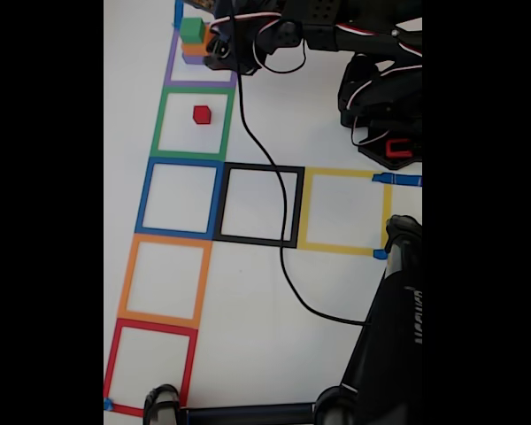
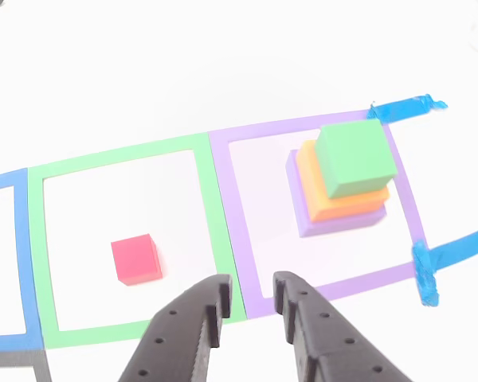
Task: Tower of hanoi
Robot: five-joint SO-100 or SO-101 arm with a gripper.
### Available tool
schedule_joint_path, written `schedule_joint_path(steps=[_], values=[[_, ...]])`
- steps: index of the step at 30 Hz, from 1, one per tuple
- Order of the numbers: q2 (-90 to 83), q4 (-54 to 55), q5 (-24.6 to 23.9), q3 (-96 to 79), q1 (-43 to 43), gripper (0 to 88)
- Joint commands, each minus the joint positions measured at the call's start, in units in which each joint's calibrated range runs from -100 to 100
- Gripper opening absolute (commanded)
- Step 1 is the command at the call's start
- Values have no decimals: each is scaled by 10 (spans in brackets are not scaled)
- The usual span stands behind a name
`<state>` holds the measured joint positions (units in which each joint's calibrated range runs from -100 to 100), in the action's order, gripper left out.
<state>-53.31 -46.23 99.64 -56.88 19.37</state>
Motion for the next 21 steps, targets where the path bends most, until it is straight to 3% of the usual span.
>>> schedule_joint_path(steps=[1, 11, 17, 21], values=[[-4, -225, 4, 241, 56, 13], [94, -487, 4, 596, 196, 18], [97, -497, 4, 603, 235, 35], [97, -469, 4, 557, 250, 145]])
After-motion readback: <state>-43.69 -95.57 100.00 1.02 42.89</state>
